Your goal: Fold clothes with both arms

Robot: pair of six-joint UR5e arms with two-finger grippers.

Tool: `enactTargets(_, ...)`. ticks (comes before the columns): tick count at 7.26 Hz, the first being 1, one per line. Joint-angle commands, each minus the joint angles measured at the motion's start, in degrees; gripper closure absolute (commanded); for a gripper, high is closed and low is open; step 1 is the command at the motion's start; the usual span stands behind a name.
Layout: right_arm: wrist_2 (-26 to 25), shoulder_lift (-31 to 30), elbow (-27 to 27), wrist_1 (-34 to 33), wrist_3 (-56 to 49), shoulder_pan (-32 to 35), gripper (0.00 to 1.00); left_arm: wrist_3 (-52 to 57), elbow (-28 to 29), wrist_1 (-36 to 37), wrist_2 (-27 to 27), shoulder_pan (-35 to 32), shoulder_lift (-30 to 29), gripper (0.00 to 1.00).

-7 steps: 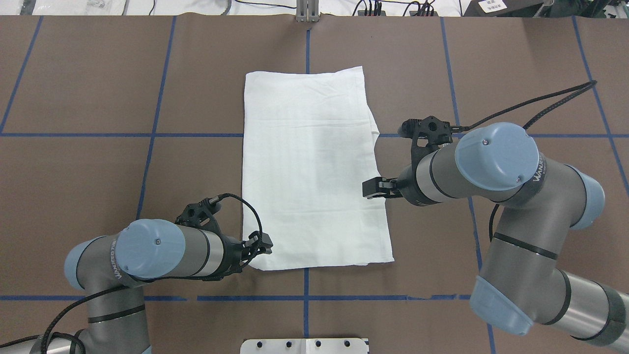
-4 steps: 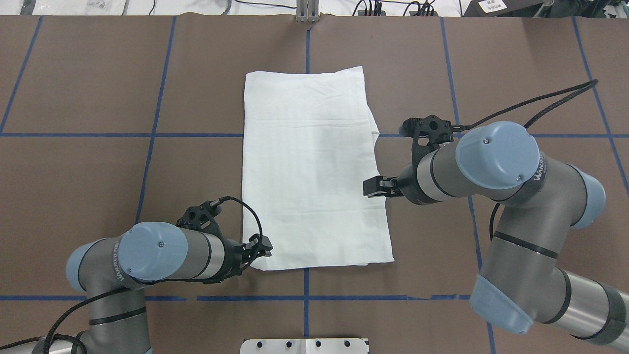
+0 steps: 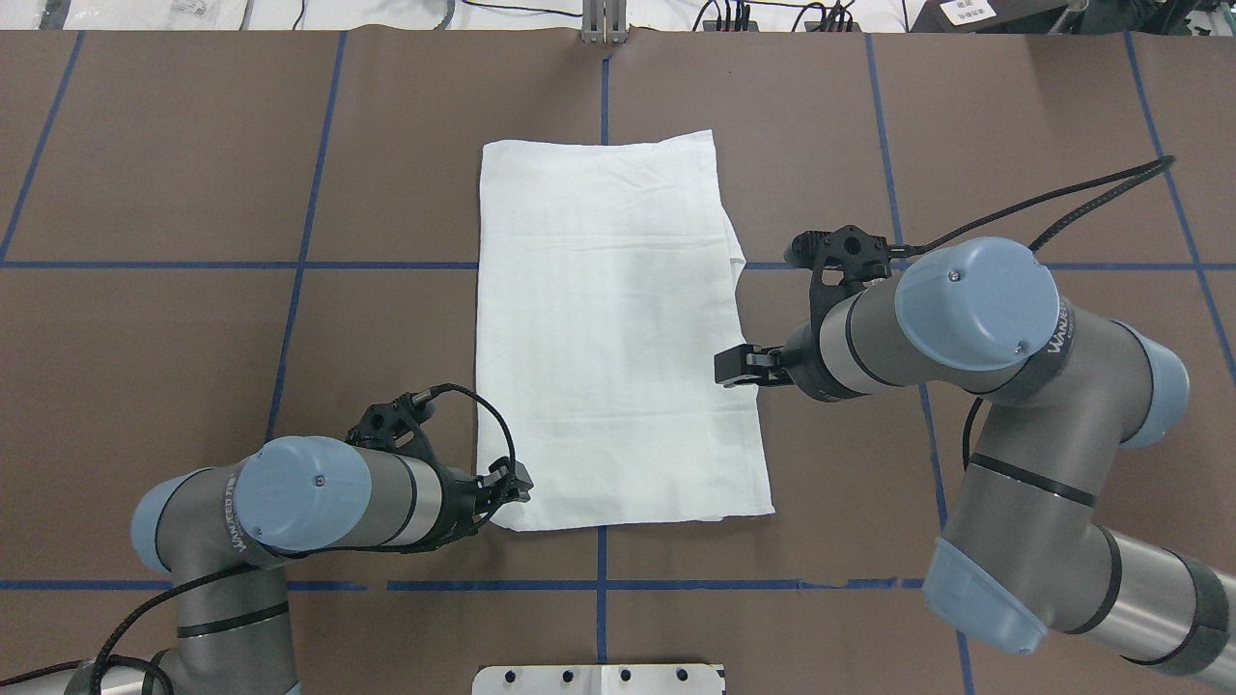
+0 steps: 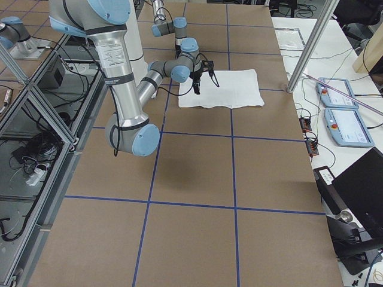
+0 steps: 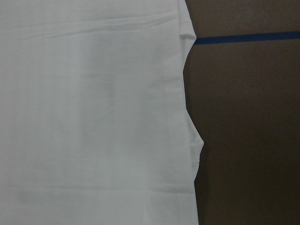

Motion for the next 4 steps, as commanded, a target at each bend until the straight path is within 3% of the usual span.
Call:
enactTargets(1, 0.0, 0.0, -0.1, 0.0, 0.0, 0.1, 0.0, 0.0, 0.0, 0.2, 0.2, -0.2, 0.0, 0.31)
enactTargets(4, 0.0, 0.0, -0.1, 0.0, 0.0, 0.2, 0.0, 0.0, -0.1, 0.2, 0.5, -0.4, 0.0, 0.51)
